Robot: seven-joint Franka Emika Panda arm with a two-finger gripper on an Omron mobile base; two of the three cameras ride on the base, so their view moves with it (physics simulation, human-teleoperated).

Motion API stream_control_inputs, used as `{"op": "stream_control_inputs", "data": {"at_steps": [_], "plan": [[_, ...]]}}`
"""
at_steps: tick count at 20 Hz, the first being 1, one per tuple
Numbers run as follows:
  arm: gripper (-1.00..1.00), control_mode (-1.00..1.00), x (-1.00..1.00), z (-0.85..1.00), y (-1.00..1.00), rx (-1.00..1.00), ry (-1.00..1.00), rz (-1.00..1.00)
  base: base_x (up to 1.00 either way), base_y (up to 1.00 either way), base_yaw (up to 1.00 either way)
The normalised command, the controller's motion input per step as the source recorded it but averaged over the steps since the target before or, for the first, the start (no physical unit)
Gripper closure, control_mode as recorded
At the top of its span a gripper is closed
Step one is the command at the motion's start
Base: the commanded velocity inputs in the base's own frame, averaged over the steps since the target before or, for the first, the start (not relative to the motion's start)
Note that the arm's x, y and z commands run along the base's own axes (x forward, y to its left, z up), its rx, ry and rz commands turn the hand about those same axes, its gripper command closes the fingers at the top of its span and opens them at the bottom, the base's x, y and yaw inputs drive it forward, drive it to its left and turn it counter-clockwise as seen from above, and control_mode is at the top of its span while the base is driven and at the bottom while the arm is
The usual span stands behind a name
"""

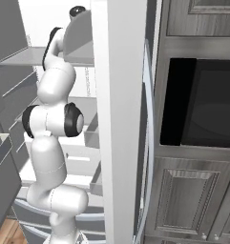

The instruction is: Pick up both pears from the fridge and place them inside the tupperware on the counter.

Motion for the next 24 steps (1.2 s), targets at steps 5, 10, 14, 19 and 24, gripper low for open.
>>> {"op": "stream_control_inputs", "data": {"at_steps": [5,10,14,19,24], "plan": [[1.0,-1.0,0.02,-0.33,0.02,0.0,0.3,0.11,0.0,0.0,0.0],[1.0,-1.0,-0.28,-0.25,0.04,0.03,-0.09,0.01,0.0,0.0,0.0],[1.0,-1.0,-0.83,-0.18,0.21,0.0,-0.46,-0.06,0.0,0.0,0.0],[1.0,-1.0,-0.98,-0.31,0.29,0.0,-0.37,-0.13,0.0,0.0,0.0],[1.0,-1.0,-1.0,-0.29,0.25,0.01,-0.34,-0.13,0.0,0.0,0.0]]}}
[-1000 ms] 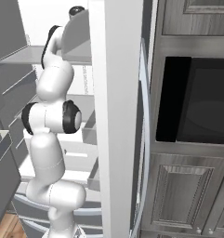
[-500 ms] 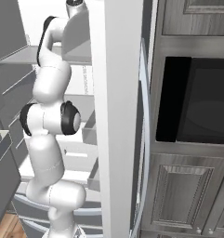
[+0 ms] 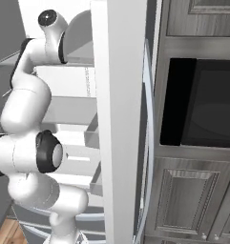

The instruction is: Pick up both pears from the fridge and place them inside the tupperware on the counter.

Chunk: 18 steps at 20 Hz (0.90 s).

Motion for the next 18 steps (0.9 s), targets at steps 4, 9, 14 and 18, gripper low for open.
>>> {"op": "stream_control_inputs", "data": {"at_steps": [4,9,14,18], "plan": [[1.0,-1.0,-1.0,-0.03,0.17,0.09,-0.2,-0.08,0.0,0.0,0.0],[1.0,-1.0,-1.0,0.01,0.09,0.11,0.0,-0.04,0.0,0.0,0.0],[1.0,-1.0,-1.0,0.13,0.06,0.12,0.13,-0.04,0.0,0.0,0.0],[1.0,-1.0,-1.0,0.04,0.06,0.11,0.12,-0.01,0.0,0.0,0.0]]}}
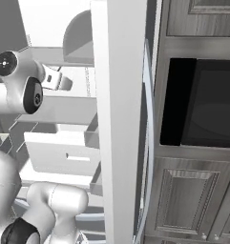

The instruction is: Pick up both pears from the fridge and place them inside the tupperware on the counter.

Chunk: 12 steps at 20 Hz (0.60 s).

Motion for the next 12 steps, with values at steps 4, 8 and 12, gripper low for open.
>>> {"op": "stream_control_inputs", "data": {"at_steps": [4,8,12], "plan": [[1.0,-1.0,-1.0,0.0,0.08,0.04,0.02,0.0,0.0,0.0,0.0],[1.0,-1.0,-1.0,0.0,0.05,0.08,0.0,-0.01,0.0,0.0,0.0],[1.0,1.0,-0.75,0.0,0.03,0.07,0.0,-0.01,-0.25,0.02,-0.01]]}}
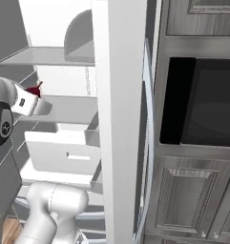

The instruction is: Pick up both pears from the fridge and place them inside the tupperware on the counter.

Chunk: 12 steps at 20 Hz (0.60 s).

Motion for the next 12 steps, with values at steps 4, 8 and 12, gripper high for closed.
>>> {"op": "stream_control_inputs", "data": {"at_steps": [4,8,12], "plan": [[1.0,1.0,0.0,0.0,0.0,0.0,0.0,0.0,-1.0,0.13,-0.06],[1.0,1.0,0.0,0.0,0.0,0.0,0.0,0.0,-1.0,0.21,-0.03],[1.0,1.0,0.0,0.0,0.0,0.0,0.0,0.0,-1.0,0.4,-0.01]]}}
